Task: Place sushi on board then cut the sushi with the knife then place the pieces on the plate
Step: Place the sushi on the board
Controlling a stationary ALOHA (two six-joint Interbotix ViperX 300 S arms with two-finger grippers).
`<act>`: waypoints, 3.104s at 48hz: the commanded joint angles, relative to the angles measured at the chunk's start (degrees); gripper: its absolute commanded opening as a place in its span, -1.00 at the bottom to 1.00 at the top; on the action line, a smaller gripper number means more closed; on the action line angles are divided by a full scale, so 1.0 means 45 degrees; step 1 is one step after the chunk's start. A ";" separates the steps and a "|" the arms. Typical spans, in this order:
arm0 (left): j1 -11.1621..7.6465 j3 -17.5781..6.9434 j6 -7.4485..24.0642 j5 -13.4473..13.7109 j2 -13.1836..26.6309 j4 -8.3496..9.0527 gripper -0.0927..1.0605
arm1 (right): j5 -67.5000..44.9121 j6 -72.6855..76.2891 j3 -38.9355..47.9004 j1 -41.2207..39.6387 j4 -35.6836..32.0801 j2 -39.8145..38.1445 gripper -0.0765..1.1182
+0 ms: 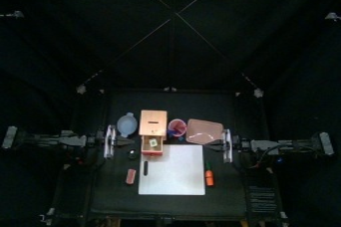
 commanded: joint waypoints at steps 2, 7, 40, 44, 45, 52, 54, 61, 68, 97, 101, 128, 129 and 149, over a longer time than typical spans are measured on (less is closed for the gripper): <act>0.0215 -0.0059 0.0098 -0.0547 0.0195 0.0000 -0.82 | 0.0098 -0.0059 -0.0391 -0.0820 -0.0254 0.0742 -0.73; 0.0566 0.0117 0.0098 -0.0898 0.0195 0.0000 -0.82 | 0.0313 0.0059 -0.1074 -0.1348 -0.0605 0.2148 -0.72; 0.1953 0.0410 0.0059 -0.1035 0.0195 -0.0078 -0.81 | 0.8457 -0.0195 -1.1875 -0.0801 -0.3594 1.2793 0.01; 0.1992 0.0449 0.0039 -0.1035 0.0195 -0.0078 -0.81 | 0.8965 -0.0195 -1.2578 -0.0664 -0.3613 1.3516 0.32; 0.1992 0.0469 0.0039 -0.1035 0.0195 -0.0078 -0.81 | 0.9043 -0.0195 -1.2715 -0.0645 -0.3594 1.3652 0.39; 0.2090 0.0508 0.0059 -0.1016 0.0195 -0.0078 -0.81 | 0.9766 -0.0293 -1.3438 -0.0508 -0.3809 1.4453 0.68; 0.2090 0.0527 0.0059 -0.1035 0.0195 -0.0078 -0.81 | 0.9902 -0.0332 -1.3574 -0.0488 -0.3867 1.4609 0.68; 0.2168 0.0586 0.0059 -0.1016 0.0195 -0.0078 -0.81 | 1.0098 -0.0625 -1.3711 -0.0488 -0.4258 1.4941 0.65; 0.2246 0.0664 0.0039 -0.1035 0.0195 -0.0078 -0.81 | 1.0059 -0.0898 -1.3926 -0.0488 -0.4492 1.5234 0.64; 0.2383 0.0879 0.0020 -0.1055 0.0195 -0.0332 -0.81 | 1.0313 -0.0918 -1.4590 -0.0547 -0.5605 1.6191 0.64; 0.2383 0.0879 0.0039 -0.1055 0.0195 -0.0371 -0.81 | 1.0332 -0.0938 -1.4668 -0.0547 -0.5684 1.6289 0.64; 0.2383 0.0938 0.0039 -0.1055 0.0195 -0.0371 -0.81 | 1.0508 -0.0898 -1.4746 -0.0449 -0.5664 1.6719 0.33; 0.2383 0.0938 0.0039 -0.1055 0.0195 -0.0371 -0.81 | 1.0488 -0.0879 -1.4766 -0.0430 -0.5684 1.6738 0.30; 0.2559 0.1035 0.0039 -0.1074 0.0195 -0.0371 -0.81 | 1.1172 -0.0586 -1.5547 -0.0176 -0.6270 1.4785 0.25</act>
